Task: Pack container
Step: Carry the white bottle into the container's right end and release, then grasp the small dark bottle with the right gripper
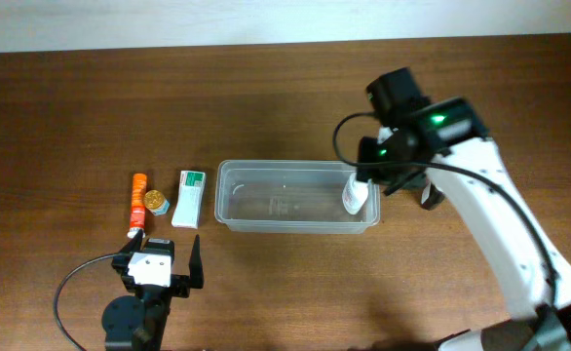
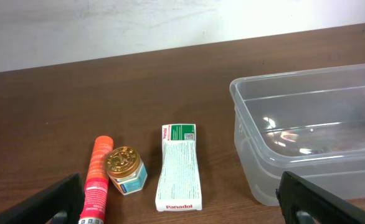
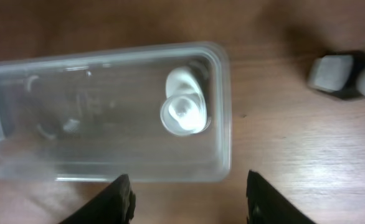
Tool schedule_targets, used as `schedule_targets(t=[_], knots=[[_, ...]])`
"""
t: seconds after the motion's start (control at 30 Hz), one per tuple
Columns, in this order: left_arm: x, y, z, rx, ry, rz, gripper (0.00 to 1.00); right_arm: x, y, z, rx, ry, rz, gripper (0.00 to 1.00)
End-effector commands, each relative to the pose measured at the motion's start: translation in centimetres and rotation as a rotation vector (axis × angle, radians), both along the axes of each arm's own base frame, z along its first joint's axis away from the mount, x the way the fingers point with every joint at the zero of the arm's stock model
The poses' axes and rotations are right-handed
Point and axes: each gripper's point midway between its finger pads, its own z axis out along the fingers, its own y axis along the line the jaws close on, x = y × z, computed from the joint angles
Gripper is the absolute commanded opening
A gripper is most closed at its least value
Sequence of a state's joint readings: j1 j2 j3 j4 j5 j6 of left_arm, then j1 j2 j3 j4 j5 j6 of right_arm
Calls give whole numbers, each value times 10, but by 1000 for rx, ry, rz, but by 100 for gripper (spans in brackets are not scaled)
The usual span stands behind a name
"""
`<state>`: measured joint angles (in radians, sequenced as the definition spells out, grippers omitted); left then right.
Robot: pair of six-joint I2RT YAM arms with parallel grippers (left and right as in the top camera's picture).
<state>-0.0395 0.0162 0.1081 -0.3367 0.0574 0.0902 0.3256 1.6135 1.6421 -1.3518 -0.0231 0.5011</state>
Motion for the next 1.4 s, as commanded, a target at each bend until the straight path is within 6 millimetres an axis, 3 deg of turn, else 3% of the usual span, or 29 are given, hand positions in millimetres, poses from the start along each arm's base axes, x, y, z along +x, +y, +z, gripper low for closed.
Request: schedule_targets(t=[0.0,0.1,0.27,0.57,0.7,0.87,0.97,1.1,1.27,1.37], knots=[[0,-5,0,11,-9,-28,99,5,-46,52,-113,-147,-79,52],[0,-5,0,11,-9,-28,99,2,-80,52,-155,-117,-142,52],[0,-5,0,11,-9,-28,99,2,-123,11,-152,11,-230,52],[0,-5,0,11,-9,-28,99,8,-144,-90,-53,159,-262,52],[0,-5,0,11,-9,-28,99,8,-149,-110,-46,183,-272,52],[0,-5,0,11,-9,-28,99,14,-151,-126,-44,203,-275,51],[0,-5,0,11,-9,-28,99,18,-151,-132,-42,200,-275,44],[0,-5,0,11,-9,-27,99,20,-151,-132,-43,191,-274,40],[0,-5,0,11,-8,-28,99,18,-151,-130,-47,199,-241,21],[0,-5,0,11,-8,-27,99,15,-150,-120,-47,205,-241,20]])
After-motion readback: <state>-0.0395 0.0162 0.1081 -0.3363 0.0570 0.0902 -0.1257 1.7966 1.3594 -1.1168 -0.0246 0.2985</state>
